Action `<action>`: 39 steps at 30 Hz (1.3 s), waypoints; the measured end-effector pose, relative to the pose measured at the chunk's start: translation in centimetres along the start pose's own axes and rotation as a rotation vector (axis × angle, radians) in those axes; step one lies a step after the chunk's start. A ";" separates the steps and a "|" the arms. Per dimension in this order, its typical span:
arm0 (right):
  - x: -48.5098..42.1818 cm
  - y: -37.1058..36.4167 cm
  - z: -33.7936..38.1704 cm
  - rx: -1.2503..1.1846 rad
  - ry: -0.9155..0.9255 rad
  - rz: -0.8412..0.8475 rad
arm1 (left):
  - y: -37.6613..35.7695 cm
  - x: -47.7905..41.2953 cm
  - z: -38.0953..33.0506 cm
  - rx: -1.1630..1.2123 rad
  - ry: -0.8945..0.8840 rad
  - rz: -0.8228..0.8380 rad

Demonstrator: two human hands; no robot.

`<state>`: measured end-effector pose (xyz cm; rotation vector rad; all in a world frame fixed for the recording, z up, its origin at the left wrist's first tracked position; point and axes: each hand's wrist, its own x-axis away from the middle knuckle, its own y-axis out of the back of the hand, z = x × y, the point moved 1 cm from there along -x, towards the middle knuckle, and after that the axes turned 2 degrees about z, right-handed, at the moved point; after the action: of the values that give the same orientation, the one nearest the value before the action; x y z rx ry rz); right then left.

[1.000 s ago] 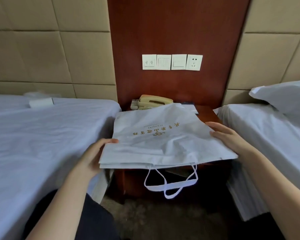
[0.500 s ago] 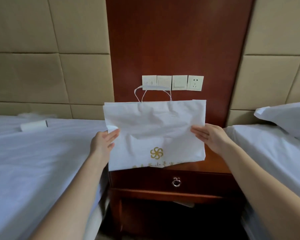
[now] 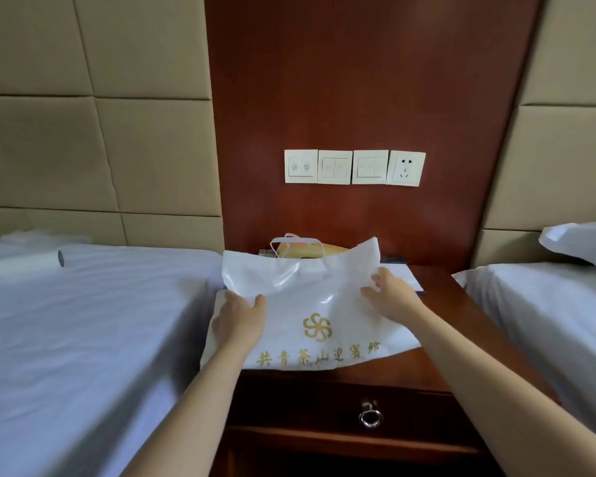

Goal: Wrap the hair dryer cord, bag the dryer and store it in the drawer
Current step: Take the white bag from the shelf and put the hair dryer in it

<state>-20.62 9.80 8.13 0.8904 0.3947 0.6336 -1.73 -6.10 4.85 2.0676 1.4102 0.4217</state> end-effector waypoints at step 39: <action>14.4 -4.6 -5.6 -0.369 0.034 -0.337 | -0.8 9.7 3.5 -0.188 -0.933 0.016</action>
<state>-11.37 20.45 0.28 0.4469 0.4297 0.3918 3.37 2.00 0.98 1.7357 0.7454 -0.3703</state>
